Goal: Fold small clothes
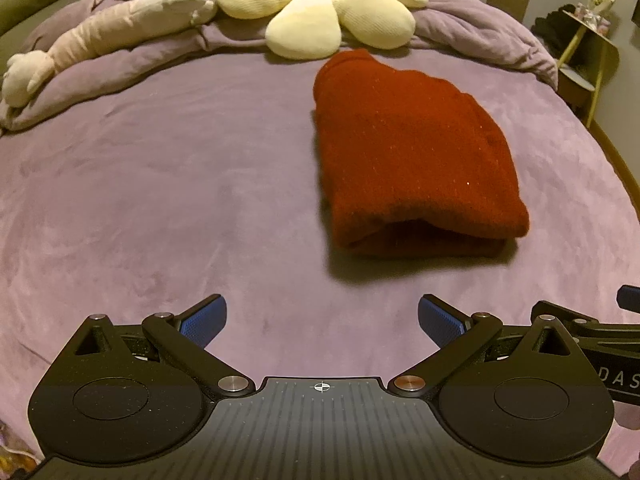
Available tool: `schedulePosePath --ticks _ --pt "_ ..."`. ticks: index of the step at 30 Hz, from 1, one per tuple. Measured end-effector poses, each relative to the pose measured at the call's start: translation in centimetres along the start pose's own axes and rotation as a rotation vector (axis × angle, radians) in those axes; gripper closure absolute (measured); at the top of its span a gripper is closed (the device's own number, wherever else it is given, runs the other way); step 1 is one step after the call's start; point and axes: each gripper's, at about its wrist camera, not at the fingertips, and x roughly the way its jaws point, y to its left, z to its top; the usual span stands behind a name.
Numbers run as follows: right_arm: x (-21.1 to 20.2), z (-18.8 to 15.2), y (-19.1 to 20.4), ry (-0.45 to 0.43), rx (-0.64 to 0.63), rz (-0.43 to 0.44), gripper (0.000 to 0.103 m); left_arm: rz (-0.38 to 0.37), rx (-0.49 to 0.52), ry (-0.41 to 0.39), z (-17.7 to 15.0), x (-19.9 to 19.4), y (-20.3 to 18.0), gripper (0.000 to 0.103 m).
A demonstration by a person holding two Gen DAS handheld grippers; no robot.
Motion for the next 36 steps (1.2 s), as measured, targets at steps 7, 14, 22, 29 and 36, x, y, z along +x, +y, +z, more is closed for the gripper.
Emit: schedulePosePath --ticks 7,14,22,29,36 --pt "0.04 0.00 -0.23 0.005 0.001 0.003 0.004 -0.002 0.014 0.008 0.02 0.21 -0.22 0.000" --pt "0.38 -0.03 -0.33 0.008 0.005 0.003 0.004 0.002 0.029 0.020 -0.04 0.65 -0.33 0.000" --pt "0.60 -0.08 -0.41 0.011 0.004 0.009 0.004 0.002 0.038 0.025 -0.13 0.86 -0.55 0.000" --pt "0.74 -0.11 -0.49 0.015 0.004 0.009 0.004 0.007 0.043 0.025 -0.11 0.86 -0.63 0.000" --pt "0.67 -0.18 -0.54 0.012 0.006 0.012 0.004 0.009 0.052 0.023 -0.27 0.83 -0.84 0.000"
